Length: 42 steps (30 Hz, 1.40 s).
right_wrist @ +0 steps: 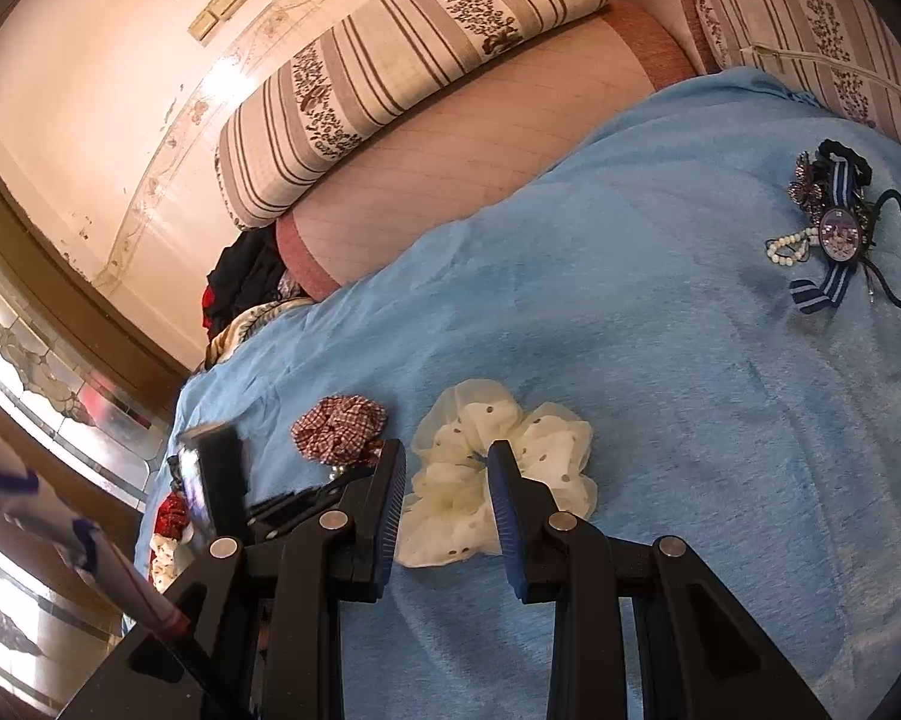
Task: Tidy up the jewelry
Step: 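Move both open tools back toward the pink gingham scrunchie and pearl bracelet, then grasp the pearl bracelet with the left tool while the right tool grasps the cream sheer scrunchie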
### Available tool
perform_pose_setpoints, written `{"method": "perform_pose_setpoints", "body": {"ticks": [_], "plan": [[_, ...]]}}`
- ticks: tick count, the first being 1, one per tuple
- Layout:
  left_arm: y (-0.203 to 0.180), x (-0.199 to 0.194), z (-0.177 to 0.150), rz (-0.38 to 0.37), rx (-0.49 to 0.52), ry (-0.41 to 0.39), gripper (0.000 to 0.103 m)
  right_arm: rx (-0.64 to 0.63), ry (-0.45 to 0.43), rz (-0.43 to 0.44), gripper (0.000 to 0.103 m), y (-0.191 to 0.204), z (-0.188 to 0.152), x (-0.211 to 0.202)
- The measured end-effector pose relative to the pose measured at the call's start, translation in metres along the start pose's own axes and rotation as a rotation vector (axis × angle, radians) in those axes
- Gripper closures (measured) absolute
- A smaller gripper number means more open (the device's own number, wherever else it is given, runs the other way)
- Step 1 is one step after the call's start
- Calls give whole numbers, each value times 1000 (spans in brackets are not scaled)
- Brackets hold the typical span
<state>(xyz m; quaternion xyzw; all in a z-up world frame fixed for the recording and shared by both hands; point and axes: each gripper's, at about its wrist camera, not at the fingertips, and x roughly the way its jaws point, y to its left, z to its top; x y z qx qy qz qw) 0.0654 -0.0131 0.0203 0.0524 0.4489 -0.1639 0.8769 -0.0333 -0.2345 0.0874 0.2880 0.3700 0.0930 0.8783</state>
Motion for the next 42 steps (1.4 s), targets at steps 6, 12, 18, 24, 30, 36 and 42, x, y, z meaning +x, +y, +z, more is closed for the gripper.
{"method": "perform_pose_setpoints", "body": {"ticks": [6, 12, 18, 24, 30, 36, 42], "plan": [[11, -43, -13, -100, -55, -76, 103, 13, -7, -10, 72, -4, 1, -1], [14, -45, -12, -101, -30, -29, 103, 22, 12, -15, 72, -3, -2, 3], [-14, -24, -10, -45, 146, 10, 78, 28, 13, -32, 72, -5, -2, 6], [-31, 0, -7, 27, 254, 50, 60, 20, 20, -35, 72, -4, -2, 10], [-33, -1, -7, 22, 156, -3, 94, 23, 19, -63, 72, -8, 1, 14], [-8, -60, -15, -204, -45, -86, 94, 57, 18, -70, 72, -19, 4, 10], [20, -137, -24, -282, -132, -206, 94, 51, 25, -66, 67, -16, 2, 12]]}}
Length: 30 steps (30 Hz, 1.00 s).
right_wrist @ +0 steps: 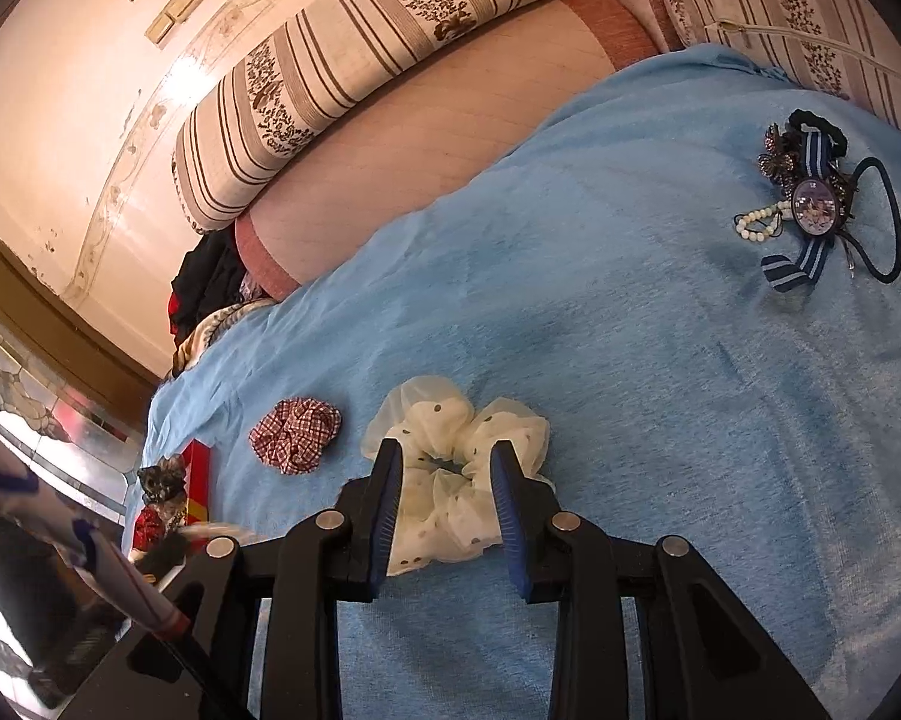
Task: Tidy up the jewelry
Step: 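Grasp the pearl bracelet with the left tool while the right tool grasps the cream sheer scrunchie, then carry the pearl bracelet and cream scrunchie over the red-rimmed tray with both tools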
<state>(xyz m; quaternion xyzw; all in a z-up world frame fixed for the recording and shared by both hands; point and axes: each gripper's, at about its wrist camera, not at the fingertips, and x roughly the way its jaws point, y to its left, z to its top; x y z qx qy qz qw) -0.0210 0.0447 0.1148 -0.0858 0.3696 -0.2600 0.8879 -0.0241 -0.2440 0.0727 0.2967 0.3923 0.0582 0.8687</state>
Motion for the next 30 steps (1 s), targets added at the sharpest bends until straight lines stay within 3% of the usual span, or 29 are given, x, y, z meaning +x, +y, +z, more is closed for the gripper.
{"method": "perform_pose_setpoints", "body": {"ticks": [3, 9, 16, 19, 20, 21, 22, 24, 27, 30], "plan": [[6, -14, -12, 31, -7, -5, 94, 7, 4, -18, 66, -2, 0, 2], [33, 5, -34, 73, -61, 53, 94, -6, 50, -71, 63, -4, -4, 19], [43, 13, -42, 110, -25, 42, 94, -25, 76, -170, 58, -4, -5, 47], [45, 20, -45, 125, -4, 55, 94, -27, 112, -173, 59, -3, -10, 64], [45, 21, -45, 126, 1, 57, 94, -36, 124, -177, 63, -1, -11, 68], [45, 22, -45, 120, -1, 58, 94, -57, 131, -190, 85, 1, -13, 73], [43, 22, -44, 116, -2, 54, 94, -67, 123, -193, 91, 4, -13, 74], [40, 19, -43, 123, 13, 37, 94, -93, 77, -207, 95, 10, -12, 66], [37, 14, -41, 150, 39, 2, 94, -191, -52, -234, 96, 28, -9, 40], [38, 9, -37, 162, 35, -32, 94, -250, -157, -198, 97, 44, -9, 16]]}}
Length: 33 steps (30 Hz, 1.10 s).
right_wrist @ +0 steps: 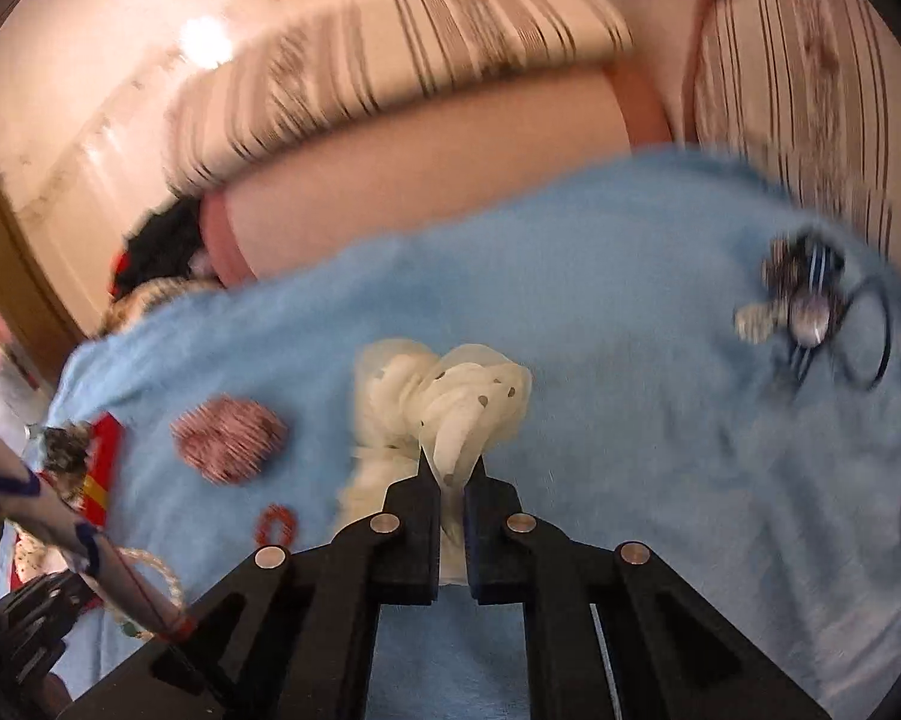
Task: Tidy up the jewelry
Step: 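Carry the pearl bracelet and cream scrunchie over the red-rimmed tray with both tools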
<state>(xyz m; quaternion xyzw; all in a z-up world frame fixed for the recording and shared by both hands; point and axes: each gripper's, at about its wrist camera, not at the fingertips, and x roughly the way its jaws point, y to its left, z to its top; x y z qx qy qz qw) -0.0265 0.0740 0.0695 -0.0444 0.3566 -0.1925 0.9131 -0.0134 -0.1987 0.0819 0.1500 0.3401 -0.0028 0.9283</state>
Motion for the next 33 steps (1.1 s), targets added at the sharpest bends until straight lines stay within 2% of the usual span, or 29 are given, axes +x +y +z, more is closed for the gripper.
{"method": "perform_pose_setpoints", "body": {"ticks": [4, 7, 19, 25, 33], "plan": [[3, -7, 5, 4, -11, -41, 94, -91, -132, 45, 97, 21, 3, -31], [3, -11, 7, 14, -15, -69, 94, -131, -170, 87, 97, 35, 1, -41], [5, -13, 11, 68, -9, -99, 94, -212, -141, 137, 97, 60, -13, -35], [7, -15, 12, 110, -6, -111, 94, -231, -132, 136, 97, 66, -18, -32], [11, -19, 13, 131, -8, -124, 94, -247, -117, 114, 96, 70, -24, -27]]}}
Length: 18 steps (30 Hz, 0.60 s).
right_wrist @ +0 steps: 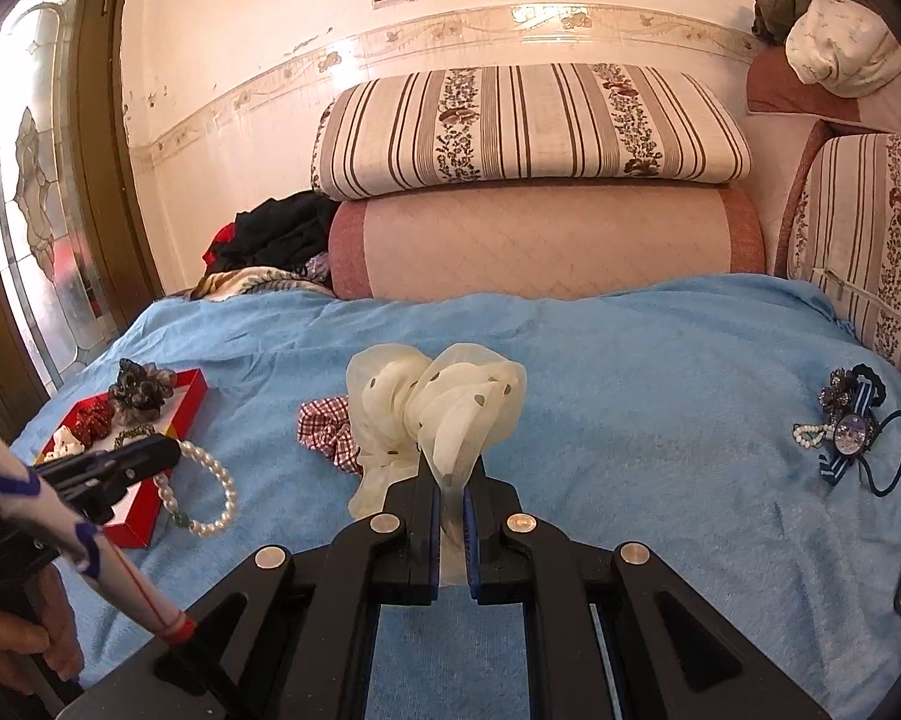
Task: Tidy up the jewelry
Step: 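Carry the pearl bracelet and cream scrunchie over the red-rimmed tray with both tools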
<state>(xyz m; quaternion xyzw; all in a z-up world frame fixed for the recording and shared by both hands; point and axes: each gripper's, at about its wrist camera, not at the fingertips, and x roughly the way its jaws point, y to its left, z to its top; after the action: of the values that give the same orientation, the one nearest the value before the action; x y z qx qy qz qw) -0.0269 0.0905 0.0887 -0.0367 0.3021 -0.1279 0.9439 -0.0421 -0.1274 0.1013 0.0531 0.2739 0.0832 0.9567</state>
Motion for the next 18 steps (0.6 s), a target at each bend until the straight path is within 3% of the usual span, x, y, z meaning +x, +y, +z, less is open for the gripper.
{"method": "perform_pose_setpoints", "body": {"ticks": [18], "plan": [[6, -23, 2, 36, 7, -55, 94, -9, 11, -4, 96, 31, -12, -26]]}}
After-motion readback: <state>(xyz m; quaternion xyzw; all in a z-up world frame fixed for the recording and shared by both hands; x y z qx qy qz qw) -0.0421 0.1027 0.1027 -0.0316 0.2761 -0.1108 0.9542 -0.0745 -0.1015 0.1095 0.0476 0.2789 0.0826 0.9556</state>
